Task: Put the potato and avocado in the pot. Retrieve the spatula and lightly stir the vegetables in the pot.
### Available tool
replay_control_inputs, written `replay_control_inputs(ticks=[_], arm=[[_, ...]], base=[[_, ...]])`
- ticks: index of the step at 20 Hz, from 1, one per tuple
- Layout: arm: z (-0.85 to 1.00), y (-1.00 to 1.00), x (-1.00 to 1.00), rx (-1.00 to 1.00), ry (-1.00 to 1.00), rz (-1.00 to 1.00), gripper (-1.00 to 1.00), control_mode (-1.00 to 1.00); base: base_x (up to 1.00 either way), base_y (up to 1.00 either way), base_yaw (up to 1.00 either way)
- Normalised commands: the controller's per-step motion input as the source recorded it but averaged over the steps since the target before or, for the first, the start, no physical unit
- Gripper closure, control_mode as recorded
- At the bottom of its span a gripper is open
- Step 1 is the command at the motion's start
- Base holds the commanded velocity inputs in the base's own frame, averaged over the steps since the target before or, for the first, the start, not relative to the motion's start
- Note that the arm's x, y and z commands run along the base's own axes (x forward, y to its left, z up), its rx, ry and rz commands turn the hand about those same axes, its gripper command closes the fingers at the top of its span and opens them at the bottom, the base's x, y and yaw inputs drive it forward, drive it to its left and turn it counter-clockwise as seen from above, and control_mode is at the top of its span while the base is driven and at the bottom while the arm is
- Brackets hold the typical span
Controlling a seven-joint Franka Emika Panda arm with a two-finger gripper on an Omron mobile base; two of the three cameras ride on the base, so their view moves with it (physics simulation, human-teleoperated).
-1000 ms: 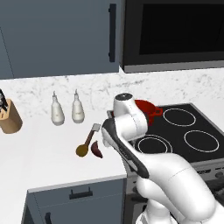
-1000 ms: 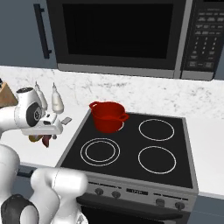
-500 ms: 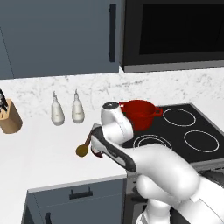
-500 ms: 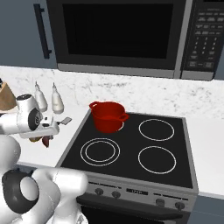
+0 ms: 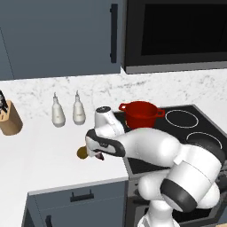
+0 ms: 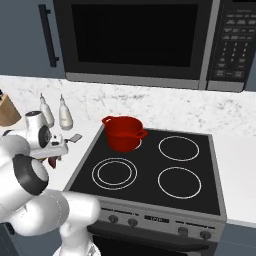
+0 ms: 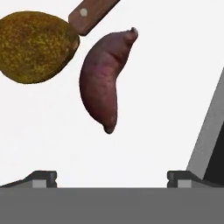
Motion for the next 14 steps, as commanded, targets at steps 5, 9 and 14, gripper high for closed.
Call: replay_control_inputs(ticks=[5,9,14], arm=[[-0.38,0.07,0.45,0.00,0.13,0.01,-1.00,-1.00],[-0.35,0.49,0.13,0.00,0.04,0.00,-1.00,-1.00],[-0.24,0.22,0.00,0.00,0.00,0.00,-1.00,-1.00]], base=[[0.00,0.00,0.00],[0.00,0.00,0.00],[0.00,0.00,0.00]])
